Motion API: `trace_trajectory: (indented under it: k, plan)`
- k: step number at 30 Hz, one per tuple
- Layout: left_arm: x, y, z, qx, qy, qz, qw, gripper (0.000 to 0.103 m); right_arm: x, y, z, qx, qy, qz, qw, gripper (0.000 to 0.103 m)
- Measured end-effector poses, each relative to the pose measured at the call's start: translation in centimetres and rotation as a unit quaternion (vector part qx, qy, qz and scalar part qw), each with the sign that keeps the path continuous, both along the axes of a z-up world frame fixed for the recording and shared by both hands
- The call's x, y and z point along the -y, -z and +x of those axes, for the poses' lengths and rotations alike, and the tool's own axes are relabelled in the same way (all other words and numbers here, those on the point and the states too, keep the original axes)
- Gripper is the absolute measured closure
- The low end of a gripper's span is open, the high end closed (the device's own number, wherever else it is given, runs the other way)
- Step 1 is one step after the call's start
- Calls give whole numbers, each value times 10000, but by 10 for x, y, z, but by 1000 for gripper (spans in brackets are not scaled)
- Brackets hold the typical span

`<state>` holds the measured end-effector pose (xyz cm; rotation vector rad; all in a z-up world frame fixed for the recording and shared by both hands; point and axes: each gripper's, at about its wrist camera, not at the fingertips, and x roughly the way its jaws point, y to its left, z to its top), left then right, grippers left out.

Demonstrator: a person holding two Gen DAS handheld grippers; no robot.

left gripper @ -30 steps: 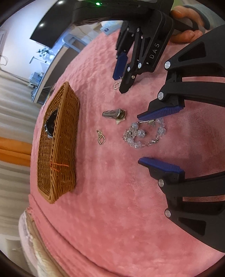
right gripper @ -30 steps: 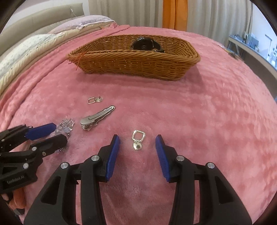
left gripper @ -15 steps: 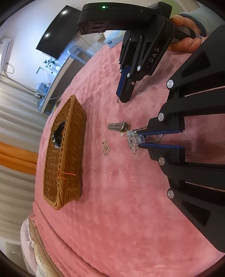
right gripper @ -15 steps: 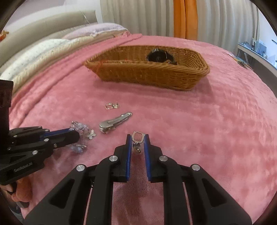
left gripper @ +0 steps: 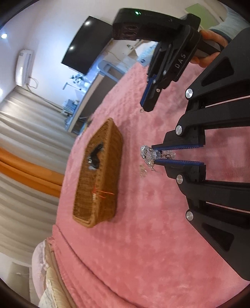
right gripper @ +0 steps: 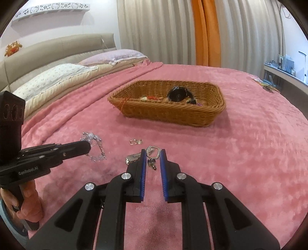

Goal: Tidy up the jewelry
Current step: 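Carry the ring and crystal bracelet into the basket and open both tools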

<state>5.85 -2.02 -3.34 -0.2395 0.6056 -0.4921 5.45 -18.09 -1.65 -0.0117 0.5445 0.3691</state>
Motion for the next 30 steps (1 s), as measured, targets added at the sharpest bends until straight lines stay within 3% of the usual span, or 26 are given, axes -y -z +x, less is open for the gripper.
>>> trace_trajectory:
  k: [8,16,23,30]
  plan:
    - [7,-63,3,643,46,143,9978,96,3,-50,-1,355,25,40,9994,91]
    - [19,-119,58,1158,-40,324,9927,96,4,-114,49,847,116,149,9962,91]
    - [26,-123,122,1132,-154,240,9932,96,3,-111,130,522,197,340,9979,91]
    - [24,-84,176,730,-388,349,9960,96,8,-72,204,-162,531,460,9974,91]
